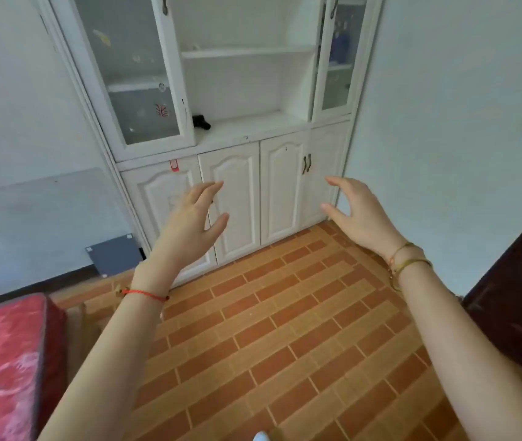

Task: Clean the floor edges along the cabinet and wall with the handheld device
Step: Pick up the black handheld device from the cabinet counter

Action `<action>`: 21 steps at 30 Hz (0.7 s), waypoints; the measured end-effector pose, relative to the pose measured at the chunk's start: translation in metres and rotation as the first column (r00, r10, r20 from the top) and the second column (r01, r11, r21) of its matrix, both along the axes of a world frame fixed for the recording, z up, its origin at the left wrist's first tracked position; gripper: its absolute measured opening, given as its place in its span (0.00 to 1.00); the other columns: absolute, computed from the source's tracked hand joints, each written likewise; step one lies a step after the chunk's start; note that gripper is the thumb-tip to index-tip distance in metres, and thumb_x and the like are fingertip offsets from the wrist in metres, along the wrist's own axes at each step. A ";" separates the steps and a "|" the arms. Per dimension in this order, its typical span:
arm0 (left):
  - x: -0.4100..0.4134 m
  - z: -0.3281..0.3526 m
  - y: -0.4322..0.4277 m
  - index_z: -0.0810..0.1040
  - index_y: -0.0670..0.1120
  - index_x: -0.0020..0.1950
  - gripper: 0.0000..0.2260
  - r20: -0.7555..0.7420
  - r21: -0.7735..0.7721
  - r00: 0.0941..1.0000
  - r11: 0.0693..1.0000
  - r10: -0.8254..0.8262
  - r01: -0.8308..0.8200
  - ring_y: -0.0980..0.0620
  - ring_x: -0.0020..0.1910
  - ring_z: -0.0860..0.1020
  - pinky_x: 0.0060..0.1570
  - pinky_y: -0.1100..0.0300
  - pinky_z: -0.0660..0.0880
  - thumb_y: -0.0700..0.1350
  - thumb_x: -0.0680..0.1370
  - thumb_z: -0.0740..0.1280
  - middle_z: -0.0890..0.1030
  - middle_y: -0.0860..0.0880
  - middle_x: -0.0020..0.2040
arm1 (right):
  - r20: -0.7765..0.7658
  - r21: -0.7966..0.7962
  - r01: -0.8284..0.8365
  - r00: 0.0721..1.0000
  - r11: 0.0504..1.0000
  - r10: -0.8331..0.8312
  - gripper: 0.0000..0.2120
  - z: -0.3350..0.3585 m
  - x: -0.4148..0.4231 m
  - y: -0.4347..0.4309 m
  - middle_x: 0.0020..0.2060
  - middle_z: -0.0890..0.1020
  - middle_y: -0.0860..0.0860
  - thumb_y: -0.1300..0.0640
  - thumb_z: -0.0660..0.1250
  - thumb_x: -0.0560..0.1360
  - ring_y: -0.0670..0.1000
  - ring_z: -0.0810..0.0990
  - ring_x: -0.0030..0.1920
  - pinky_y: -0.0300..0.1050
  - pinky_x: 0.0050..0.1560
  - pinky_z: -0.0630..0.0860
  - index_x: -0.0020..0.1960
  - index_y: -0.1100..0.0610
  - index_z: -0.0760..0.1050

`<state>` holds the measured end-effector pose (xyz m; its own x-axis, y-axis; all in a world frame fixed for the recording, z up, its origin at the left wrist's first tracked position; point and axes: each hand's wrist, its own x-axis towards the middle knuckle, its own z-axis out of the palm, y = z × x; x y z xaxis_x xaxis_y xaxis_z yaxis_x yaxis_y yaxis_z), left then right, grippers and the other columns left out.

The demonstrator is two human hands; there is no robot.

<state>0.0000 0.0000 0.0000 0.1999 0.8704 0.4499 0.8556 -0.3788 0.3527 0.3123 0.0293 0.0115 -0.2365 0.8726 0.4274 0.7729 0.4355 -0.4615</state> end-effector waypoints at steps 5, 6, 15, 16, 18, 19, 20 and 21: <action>-0.003 -0.009 0.043 0.62 0.47 0.78 0.26 0.034 -0.049 0.999 0.999 0.027 -0.025 0.48 0.76 0.62 0.75 0.47 0.62 0.51 0.81 0.61 0.67 0.48 0.75 | -0.009 -0.031 0.012 1.000 0.999 -0.013 0.25 -0.005 -0.008 0.041 0.71 0.69 0.49 0.49 0.62 0.79 0.48 0.63 0.72 0.41 0.70 0.57 0.74 0.53 0.63; -0.003 -0.011 0.052 0.62 0.48 0.78 0.26 0.042 -0.048 0.999 0.999 0.023 -0.021 0.48 0.76 0.62 0.75 0.47 0.61 0.51 0.81 0.62 0.66 0.48 0.75 | -0.004 -0.034 0.014 1.000 0.999 -0.014 0.25 -0.007 -0.009 0.049 0.71 0.69 0.49 0.49 0.62 0.79 0.48 0.63 0.72 0.40 0.70 0.57 0.74 0.53 0.63; 0.001 -0.020 0.124 0.61 0.49 0.78 0.26 0.087 -0.081 0.996 0.997 -0.006 0.013 0.50 0.76 0.62 0.74 0.55 0.59 0.50 0.81 0.62 0.66 0.49 0.76 | -0.026 -0.095 0.023 0.999 0.995 -0.026 0.26 -0.026 -0.018 0.118 0.70 0.69 0.49 0.47 0.61 0.79 0.46 0.64 0.71 0.44 0.70 0.61 0.74 0.51 0.62; 0.002 -0.021 0.131 0.61 0.49 0.78 0.26 0.092 -0.085 0.996 0.996 -0.004 0.012 0.50 0.76 0.62 0.74 0.56 0.59 0.50 0.81 0.62 0.66 0.49 0.76 | -0.023 -0.104 0.020 0.999 0.994 -0.023 0.26 -0.028 -0.018 0.124 0.70 0.69 0.49 0.47 0.61 0.79 0.46 0.64 0.71 0.43 0.70 0.62 0.74 0.50 0.62; 0.003 -0.024 0.146 0.61 0.49 0.78 0.25 0.099 -0.102 0.995 0.995 0.002 0.008 0.50 0.76 0.63 0.74 0.56 0.59 0.50 0.81 0.62 0.66 0.49 0.76 | -0.024 -0.115 0.018 0.999 0.993 -0.021 0.25 -0.034 -0.017 0.139 0.69 0.69 0.48 0.46 0.61 0.79 0.45 0.64 0.70 0.41 0.68 0.61 0.74 0.49 0.62; 0.003 -0.026 0.155 0.62 0.49 0.78 0.25 0.102 -0.109 0.995 0.994 0.005 0.006 0.50 0.76 0.63 0.74 0.55 0.60 0.50 0.81 0.62 0.66 0.49 0.76 | -0.024 -0.121 0.017 1.000 0.993 -0.020 0.25 -0.037 -0.017 0.147 0.70 0.69 0.48 0.46 0.61 0.79 0.45 0.64 0.71 0.42 0.69 0.61 0.74 0.49 0.62; 0.003 -0.029 0.164 0.62 0.49 0.78 0.25 0.106 -0.116 0.994 0.993 0.007 0.005 0.50 0.75 0.63 0.74 0.54 0.60 0.50 0.81 0.62 0.67 0.49 0.75 | -0.027 -0.126 0.015 0.999 0.992 -0.018 0.25 -0.041 -0.016 0.156 0.70 0.68 0.48 0.45 0.61 0.79 0.45 0.63 0.71 0.43 0.70 0.61 0.74 0.49 0.62; 0.004 -0.032 0.174 0.62 0.49 0.78 0.25 0.107 -0.125 0.994 0.992 0.013 0.001 0.50 0.75 0.63 0.75 0.53 0.61 0.50 0.81 0.62 0.67 0.49 0.75 | -0.031 -0.142 0.013 0.999 0.990 -0.018 0.25 -0.044 -0.015 0.166 0.71 0.68 0.47 0.45 0.60 0.79 0.45 0.63 0.72 0.43 0.71 0.60 0.74 0.48 0.62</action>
